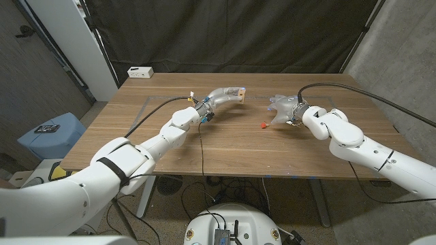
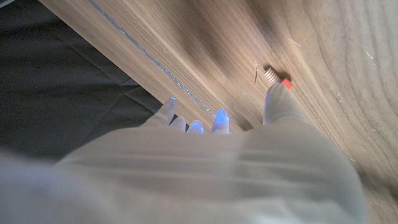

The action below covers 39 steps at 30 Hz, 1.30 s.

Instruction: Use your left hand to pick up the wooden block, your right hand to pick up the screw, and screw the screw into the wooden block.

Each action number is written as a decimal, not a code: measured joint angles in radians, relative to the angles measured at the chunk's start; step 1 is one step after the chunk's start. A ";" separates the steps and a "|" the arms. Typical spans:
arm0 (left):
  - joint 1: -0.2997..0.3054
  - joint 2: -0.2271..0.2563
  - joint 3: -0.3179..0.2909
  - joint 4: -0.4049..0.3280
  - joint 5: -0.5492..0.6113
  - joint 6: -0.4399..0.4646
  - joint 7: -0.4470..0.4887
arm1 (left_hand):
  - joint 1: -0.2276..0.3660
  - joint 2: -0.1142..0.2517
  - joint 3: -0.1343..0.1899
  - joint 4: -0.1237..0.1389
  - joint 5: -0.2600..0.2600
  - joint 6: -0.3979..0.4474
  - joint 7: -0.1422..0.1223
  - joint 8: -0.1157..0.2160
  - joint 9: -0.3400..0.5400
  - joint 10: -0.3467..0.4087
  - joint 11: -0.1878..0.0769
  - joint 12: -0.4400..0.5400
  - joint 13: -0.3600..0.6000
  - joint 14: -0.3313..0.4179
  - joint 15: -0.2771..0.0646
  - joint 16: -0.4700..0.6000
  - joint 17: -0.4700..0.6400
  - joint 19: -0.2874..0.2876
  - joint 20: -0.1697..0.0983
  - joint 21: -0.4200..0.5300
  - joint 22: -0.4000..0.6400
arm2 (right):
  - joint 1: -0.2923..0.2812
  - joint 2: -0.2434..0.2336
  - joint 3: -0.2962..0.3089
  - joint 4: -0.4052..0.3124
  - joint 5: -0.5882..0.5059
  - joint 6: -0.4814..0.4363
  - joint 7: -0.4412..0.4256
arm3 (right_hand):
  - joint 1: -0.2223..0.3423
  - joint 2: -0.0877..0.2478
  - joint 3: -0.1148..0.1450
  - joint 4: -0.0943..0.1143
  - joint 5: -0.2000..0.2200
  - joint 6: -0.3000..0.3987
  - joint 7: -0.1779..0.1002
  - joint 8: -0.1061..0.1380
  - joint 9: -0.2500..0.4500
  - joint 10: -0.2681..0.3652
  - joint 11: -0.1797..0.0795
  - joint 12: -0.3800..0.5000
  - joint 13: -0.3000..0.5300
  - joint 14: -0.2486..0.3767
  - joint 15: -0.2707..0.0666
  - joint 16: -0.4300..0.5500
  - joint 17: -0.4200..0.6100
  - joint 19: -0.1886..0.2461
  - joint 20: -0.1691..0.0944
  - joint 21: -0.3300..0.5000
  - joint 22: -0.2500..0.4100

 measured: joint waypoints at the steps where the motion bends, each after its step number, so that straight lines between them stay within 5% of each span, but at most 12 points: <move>1: 0.000 0.000 0.000 -0.001 0.000 0.000 0.000 | 0.000 0.000 0.000 0.000 0.000 0.000 0.000 0.000 0.000 0.000 0.000 0.000 0.000 0.000 0.000 0.000 0.000 0.000 0.000 0.000 0.000 | 0.000 0.001 -0.001 0.001 -0.001 0.002 0.001 | 0.002 -0.002 0.000 0.000 0.000 0.000 0.000 0.000 0.000 0.000 0.000 0.000 0.000 0.000 0.000 0.000 0.000 0.000 0.000 0.000 0.000; 22: 0.015 0.018 0.006 -0.048 0.010 0.027 0.011 | 0.005 0.005 -0.001 -0.001 0.000 0.000 0.000 -0.001 0.001 -0.003 0.000 -0.002 0.000 0.000 0.000 0.000 0.000 0.000 0.000 0.000 0.000 | 0.024 0.028 -0.006 0.036 0.044 0.070 0.004 | 0.034 -0.015 0.007 0.001 0.004 0.002 -0.012 0.000 0.000 -0.009 -0.009 -0.004 0.000 0.000 0.000 0.000 0.000 0.002 0.012 0.000 0.000; 39: 0.009 0.017 0.012 -0.042 0.016 0.030 0.012 | 0.005 0.005 -0.001 -0.001 0.000 0.003 -0.004 0.006 0.000 -0.003 0.000 -0.004 0.000 0.000 0.000 0.000 0.000 0.000 0.000 0.000 0.000 | 0.030 0.032 -0.005 0.049 0.081 0.096 -0.017 | 0.064 -0.025 0.012 0.003 0.004 0.045 -0.012 0.025 0.006 -0.009 -0.009 -0.004 0.000 0.000 0.000 0.000 0.000 0.002 0.012 0.000 0.000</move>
